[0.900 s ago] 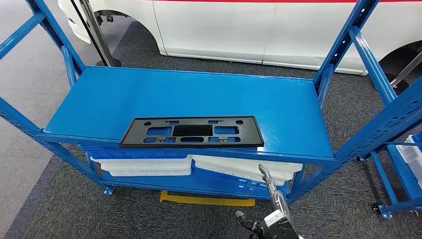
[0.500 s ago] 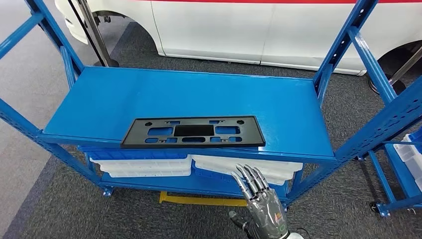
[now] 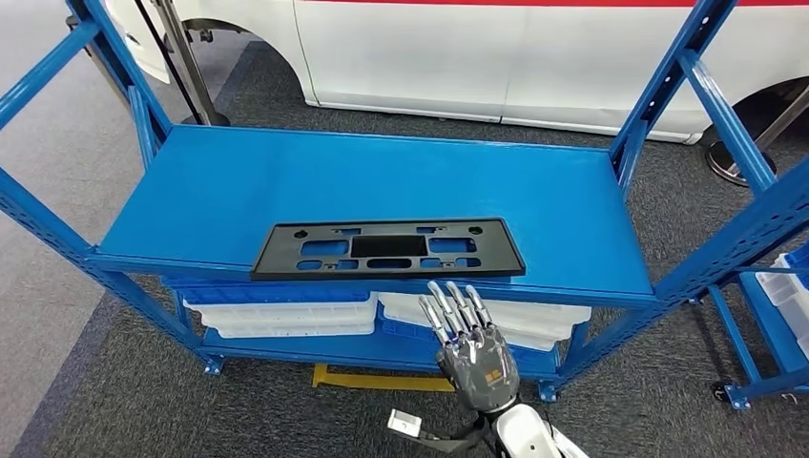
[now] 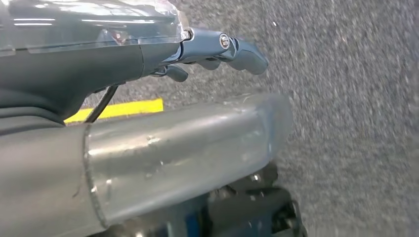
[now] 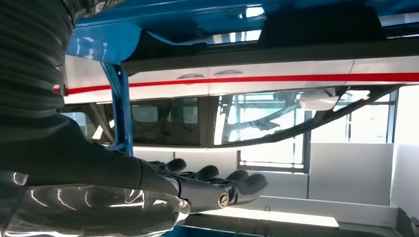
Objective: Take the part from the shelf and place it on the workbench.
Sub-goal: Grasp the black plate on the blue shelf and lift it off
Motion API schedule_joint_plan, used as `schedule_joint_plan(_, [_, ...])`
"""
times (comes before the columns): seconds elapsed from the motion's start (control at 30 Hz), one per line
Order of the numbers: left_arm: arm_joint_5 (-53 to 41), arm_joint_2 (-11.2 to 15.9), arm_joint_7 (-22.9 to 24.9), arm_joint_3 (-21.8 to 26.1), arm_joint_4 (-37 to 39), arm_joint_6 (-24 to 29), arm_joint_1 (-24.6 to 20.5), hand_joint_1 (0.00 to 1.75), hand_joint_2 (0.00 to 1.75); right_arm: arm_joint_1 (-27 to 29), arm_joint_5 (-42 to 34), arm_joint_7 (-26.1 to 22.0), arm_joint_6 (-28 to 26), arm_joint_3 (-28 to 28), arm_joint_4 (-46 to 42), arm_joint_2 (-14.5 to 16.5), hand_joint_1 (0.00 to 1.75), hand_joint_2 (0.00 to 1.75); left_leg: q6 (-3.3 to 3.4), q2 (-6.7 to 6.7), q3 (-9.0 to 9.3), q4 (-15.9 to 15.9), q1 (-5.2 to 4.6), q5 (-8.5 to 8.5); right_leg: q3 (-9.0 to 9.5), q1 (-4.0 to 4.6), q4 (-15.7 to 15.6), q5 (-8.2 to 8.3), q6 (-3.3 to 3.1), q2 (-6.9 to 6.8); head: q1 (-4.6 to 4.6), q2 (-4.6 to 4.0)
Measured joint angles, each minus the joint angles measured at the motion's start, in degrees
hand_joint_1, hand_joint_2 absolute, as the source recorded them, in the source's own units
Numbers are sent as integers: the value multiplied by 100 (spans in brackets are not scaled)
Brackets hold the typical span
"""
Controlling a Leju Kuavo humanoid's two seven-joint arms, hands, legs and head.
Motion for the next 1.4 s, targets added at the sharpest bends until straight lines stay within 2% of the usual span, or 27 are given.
schedule_joint_plan(0.07, [7, -10, -6, -13, 0, -77, -10, 0, 0, -53, 0, -59, 17, 7, 128, 132, 0, 175, -42, 8, -8, -8, 1, 7, 10, 8, -56, 6, -25, 3, 1, 0])
schedule_joint_plan(0.13, [8, -13, -12, -19, 0, -100, -13, 0, 0, -88, 1, -108, 26, 8, 221, 242, 0, 175, -99, 0, -41, 84, 3, -75, 41, -34, -135, 49, -66, -2, -1, 0])
schedule_joint_plan(0.2, [11, -8, -15, -20, 1, -110, -12, 0, 0, -125, 2, -155, 27, 8, 296, 345, 0, 175, -173, -21, -266, 576, 36, -373, 64, -70, -195, 83, -101, -13, -2, 0])
schedule_joint_plan(0.27, [13, -4, -15, -20, 3, -132, -9, 0, 0, -144, 2, -196, 30, 8, 371, 408, 0, 175, -249, -27, -633, 1335, 96, -702, 57, -76, -199, 85, -110, -17, -2, 0])
schedule_joint_plan(0.3, [13, -2, -15, -20, 3, -146, -3, 0, 0, -144, 2, -214, 35, 8, 408, 431, 0, 175, -282, -26, -751, 1568, 130, -749, 56, -80, -195, 81, -106, -17, -2, 0])
schedule_joint_plan(0.33, [13, 1, -16, -20, 4, -161, 3, 0, 0, -145, 2, -234, 49, 8, 443, 458, 0, 175, -313, -24, -764, 1574, 161, -675, 58, -88, -187, 73, -95, -12, -2, 0])
schedule_joint_plan(0.37, [12, 4, -19, -20, 4, -172, 8, 0, 0, -145, 2, -262, 66, 5, 474, 495, 0, 175, -342, -22, -661, 1344, 193, -497, 62, -100, -173, 61, -77, -3, -2, 0])
schedule_joint_plan(0.4, [12, 7, -26, -20, 4, -182, 9, 0, 0, -147, 2, -298, 86, 0, 501, 538, 0, 175, -369, -21, -476, 952, 222, -274, 67, -115, -150, 38, -50, 9, -2, 0])
schedule_joint_plan(0.43, [14, 10, -34, -20, 4, -197, 6, 0, 0, -151, 2, -344, 105, -9, 524, 585, 0, 175, -383, -27, -285, 555, 228, -129, 66, -121, -118, 8, -9, 19, -3, 0])
schedule_joint_plan(0.5, [22, 14, -48, -20, 4, -234, -4, 0, 0, -167, -24, -464, 129, -38, 562, 665, 0, 175, -334, -48, -54, 85, 212, -27, 58, -124, -71, -44, 78, 33, -2, -1])
schedule_joint_plan(0.63, [37, 22, -43, -20, 4, -275, -1, 0, 0, -260, -290, -757, 127, -125, 640, 705, 0, 175, -132, -62, 13, 3, 181, -51, 28, -155, 101, -56, 225, 29, 2, 0])
schedule_joint_plan(0.7, [34, 23, -39, -20, 4, -288, 0, 0, 0, -335, -387, -846, 127, -183, 675, 714, 0, 175, -68, -58, 62, -13, 178, -55, -201, -164, 548, -305, 251, 20, 4, 0])
schedule_joint_plan(0.77, [28, 24, -39, -20, 4, -306, -1, 0, 0, -383, -427, -889, 133, -212, 705, 734, 0, 175, -31, -54, 73, -9, 152, -76, -629, -160, 1278, -629, 256, 18, 4, 0])
schedule_joint_plan(0.8, [26, 25, -39, -20, 5, -316, 0, 0, 0, -390, -437, -902, 136, -222, 723, 744, 0, 175, -18, -55, 87, -8, 134, -92, -806, -155, 1534, -692, 248, 17, 3, 0])
schedule_joint_plan(0.83, [24, 26, -39, -20, 5, -323, 3, 0, 0, -391, -442, -910, 138, -232, 740, 756, 0, 175, -10, -59, 111, -7, 117, -114, -892, -146, 1594, -637, 228, 17, 3, 0])
schedule_joint_plan(0.87, [23, 27, -39, -20, 6, -327, 6, 0, 0, -393, -444, -914, 140, -244, 755, 768, 0, 175, -6, -63, 151, -7, 103, -143, -863, -131, 1429, -461, 192, 17, 2, 0])
schedule_joint_plan(0.93, [20, 22, -39, -21, 9, -331, 12, 0, 0, -409, -444, -917, 141, -268, 772, 791, 0, 175, -18, -68, 248, -13, 89, -213, -572, -63, 682, 29, 89, 3, 1, 0])
schedule_joint_plan(1.0, [16, 12, -41, -22, 15, -334, 7, 0, 0, -443, -444, -919, 143, -290, 785, 811, 0, 175, -62, -63, 301, -28, 91, -270, -357, 12, 120, 212, -6, -19, 4, 0])
schedule_joint_plan(1.07, [11, 7, -43, -23, 20, -338, 1, 0, 0, -464, -445, -924, 144, -305, 802, 828, 0, 175, -127, -49, 329, -9, 92, -271, -305, 45, -26, 178, -72, -10, 9, 0])
schedule_joint_plan(1.13, [5, 9, -44, -24, 21, -335, 3, 0, 0, -469, -455, -938, 138, -315, 815, 856, 0, 175, -179, -40, 323, 129, 90, -274, -185, 12, -114, 207, -121, 11, 8, -1])
schedule_joint_plan(1.17, [1, 9, -45, -25, 21, -333, 0, 0, 0, -479, -463, -945, 134, -319, 824, 874, 0, 175, -201, -43, 248, 302, 92, -312, -118, -11, -155, 199, -141, 13, 4, -1])
schedule_joint_plan(1.2, [-5, 12, -44, -25, 22, -331, -4, 0, 0, -491, -470, -949, 132, -323, 835, 896, 0, 175, -222, -46, 96, 585, 99, -404, -57, -31, -186, 189, -156, 14, 3, -1])
schedule_joint_plan(1.27, [-24, 20, -41, -26, 22, -332, -10, 0, 0, -509, -481, -952, 127, -331, 867, 927, 0, 175, -275, -50, -347, 1285, 127, -696, 4, -35, -198, 141, -173, 14, 0, 0])
schedule_joint_plan(1.3, [-36, 26, -37, -27, 22, -335, -10, 0, 0, -509, -484, -953, 124, -333, 885, 939, 0, 175, -302, -49, -548, 1539, 145, -815, 32, -36, -197, 110, -170, 18, 0, 0])
schedule_joint_plan(1.33, [-46, 32, -34, -27, 23, -338, -5, 0, 0, -507, -488, -955, 119, -337, 905, 949, 0, 175, -327, -48, -672, 1622, 165, -832, 70, -41, -195, 75, -160, 27, 0, 0])
schedule_joint_plan(1.37, [-57, 36, -30, -27, 24, -342, 4, 0, 0, -506, -494, -957, 114, -342, 926, 961, 0, 175, -353, -48, -692, 1489, 184, -704, 118, -49, -191, 36, -144, 40, 0, 0])
schedule_joint_plan(1.4, [-62, 39, -27, -28, 25, -345, 14, 0, 0, -505, -500, -960, 109, -348, 942, 975, 0, 175, -377, -48, -622, 1176, 203, -454, 174, -59, -184, -8, -122, 52, 0, 0])
